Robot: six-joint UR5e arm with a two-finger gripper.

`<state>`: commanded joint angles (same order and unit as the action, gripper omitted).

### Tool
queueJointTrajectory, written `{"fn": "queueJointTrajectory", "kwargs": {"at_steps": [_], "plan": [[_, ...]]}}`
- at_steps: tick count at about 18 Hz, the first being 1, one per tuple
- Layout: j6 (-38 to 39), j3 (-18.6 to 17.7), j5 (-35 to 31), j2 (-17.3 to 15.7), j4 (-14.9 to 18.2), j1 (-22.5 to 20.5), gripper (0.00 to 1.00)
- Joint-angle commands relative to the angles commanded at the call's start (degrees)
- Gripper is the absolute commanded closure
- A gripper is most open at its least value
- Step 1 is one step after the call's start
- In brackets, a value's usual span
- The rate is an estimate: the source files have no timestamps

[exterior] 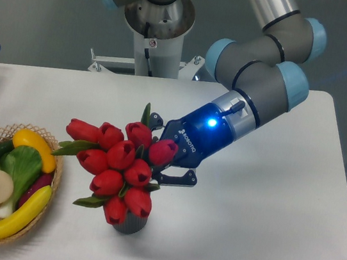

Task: Insert the flowers into the vase
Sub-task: 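Lower the tulip stems down into the grey vase opening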

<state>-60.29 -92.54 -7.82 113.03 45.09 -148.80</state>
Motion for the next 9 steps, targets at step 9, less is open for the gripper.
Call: {"fn": "queueJointTrajectory", "kwargs": {"at_steps": [9], "plan": [[-7.1, -3.6, 0.1, 2.6, 0.0, 0.8, 0.96]]}}
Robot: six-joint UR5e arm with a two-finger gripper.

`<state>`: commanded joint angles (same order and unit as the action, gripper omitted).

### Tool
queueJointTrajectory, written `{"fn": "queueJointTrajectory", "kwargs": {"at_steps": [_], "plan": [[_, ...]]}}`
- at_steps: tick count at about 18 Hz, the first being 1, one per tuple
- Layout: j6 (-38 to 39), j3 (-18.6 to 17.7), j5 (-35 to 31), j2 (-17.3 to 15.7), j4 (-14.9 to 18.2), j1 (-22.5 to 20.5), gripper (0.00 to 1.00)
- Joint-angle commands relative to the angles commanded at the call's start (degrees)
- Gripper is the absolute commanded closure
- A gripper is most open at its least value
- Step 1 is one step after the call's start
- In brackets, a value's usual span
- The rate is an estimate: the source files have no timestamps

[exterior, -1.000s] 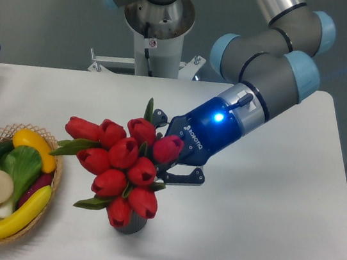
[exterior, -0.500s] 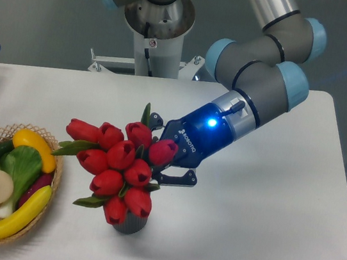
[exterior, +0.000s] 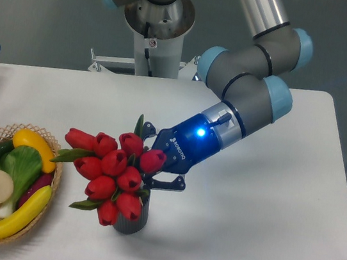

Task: Insert the flowers into the vase
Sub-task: 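Lower the tulip stems down into the grey vase opening, then open the gripper to release the tulips and pull back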

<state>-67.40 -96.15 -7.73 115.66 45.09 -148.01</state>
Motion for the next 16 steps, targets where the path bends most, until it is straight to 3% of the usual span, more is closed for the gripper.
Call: {"fn": "queueJointTrajectory", "kwargs": {"at_steps": [9, 14, 16], "plan": [[-5.7, -4.3, -0.1, 1.7, -0.1, -0.1, 0.85], [-8.0, -7.0, -0.2, 1.7, -0.3, -0.5, 0.70], [-8.7, -7.5, -0.2, 1.6, -0.3, -0.7, 0.56]]}}
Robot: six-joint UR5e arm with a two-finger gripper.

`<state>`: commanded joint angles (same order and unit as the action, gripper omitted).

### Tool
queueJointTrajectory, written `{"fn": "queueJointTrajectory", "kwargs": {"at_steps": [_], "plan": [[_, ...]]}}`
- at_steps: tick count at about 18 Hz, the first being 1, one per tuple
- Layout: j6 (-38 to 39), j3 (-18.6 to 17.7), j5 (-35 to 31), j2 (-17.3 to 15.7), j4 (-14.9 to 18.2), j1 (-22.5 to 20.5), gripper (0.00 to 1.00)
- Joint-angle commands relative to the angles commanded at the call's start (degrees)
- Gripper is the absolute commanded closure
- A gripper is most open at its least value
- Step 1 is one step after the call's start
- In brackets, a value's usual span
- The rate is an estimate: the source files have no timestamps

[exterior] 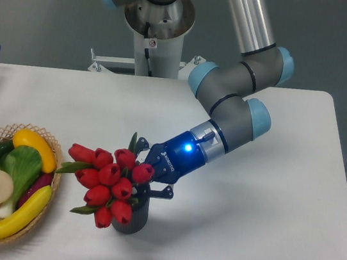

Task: Insert the flowers into the vase
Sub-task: 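Open the gripper to release the tulips and pull back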

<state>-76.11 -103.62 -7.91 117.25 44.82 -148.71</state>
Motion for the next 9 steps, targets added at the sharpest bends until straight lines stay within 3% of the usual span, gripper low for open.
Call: {"fn": "queueJointTrajectory", "kwargs": {"at_steps": [5, 9], "plan": [[0.1, -0.9, -0.1, -0.4, 0.0, -1.2, 0.02], [0.0, -1.2, -0.1, -0.8, 0.0, -1.8, 0.00]]}}
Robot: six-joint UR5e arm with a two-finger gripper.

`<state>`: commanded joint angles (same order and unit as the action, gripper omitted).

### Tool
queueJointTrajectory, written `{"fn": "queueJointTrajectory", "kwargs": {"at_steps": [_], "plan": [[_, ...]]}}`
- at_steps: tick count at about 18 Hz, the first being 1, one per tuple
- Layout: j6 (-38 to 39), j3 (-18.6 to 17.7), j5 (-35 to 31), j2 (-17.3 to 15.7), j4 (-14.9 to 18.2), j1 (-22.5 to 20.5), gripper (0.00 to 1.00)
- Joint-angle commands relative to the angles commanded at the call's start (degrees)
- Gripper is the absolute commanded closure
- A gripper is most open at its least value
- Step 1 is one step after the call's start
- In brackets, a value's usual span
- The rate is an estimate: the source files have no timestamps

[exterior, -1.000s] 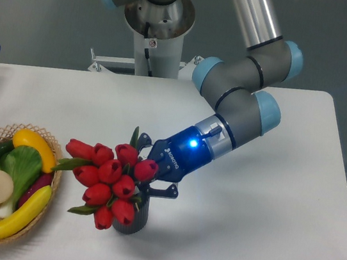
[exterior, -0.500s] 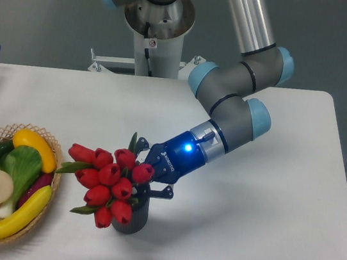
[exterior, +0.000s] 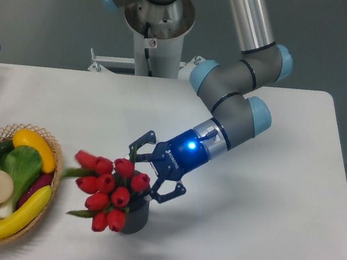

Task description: Insert the flowers into the vase

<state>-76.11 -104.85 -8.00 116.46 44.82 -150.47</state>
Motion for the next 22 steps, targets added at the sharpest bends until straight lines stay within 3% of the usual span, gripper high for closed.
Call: {"fn": "queueJointTrajectory", "kwargs": {"at_steps": [3, 6, 11, 20, 22], "plan": [[0.5, -0.1, 0.0, -1.4, 0.0, -0.4, 0.00], [1.0, -2.5, -0.4, -5.5, 0.3, -1.5, 0.00], [1.1, -5.7, -2.5, -12.1, 0.4, -8.2, 0.00], [1.3, -1.6, -26.7, -14.8, 0.2, -15.6, 0.00], [1.0, -0.4, -36.5, -15.1, 0.1, -16.6, 0.00]]}}
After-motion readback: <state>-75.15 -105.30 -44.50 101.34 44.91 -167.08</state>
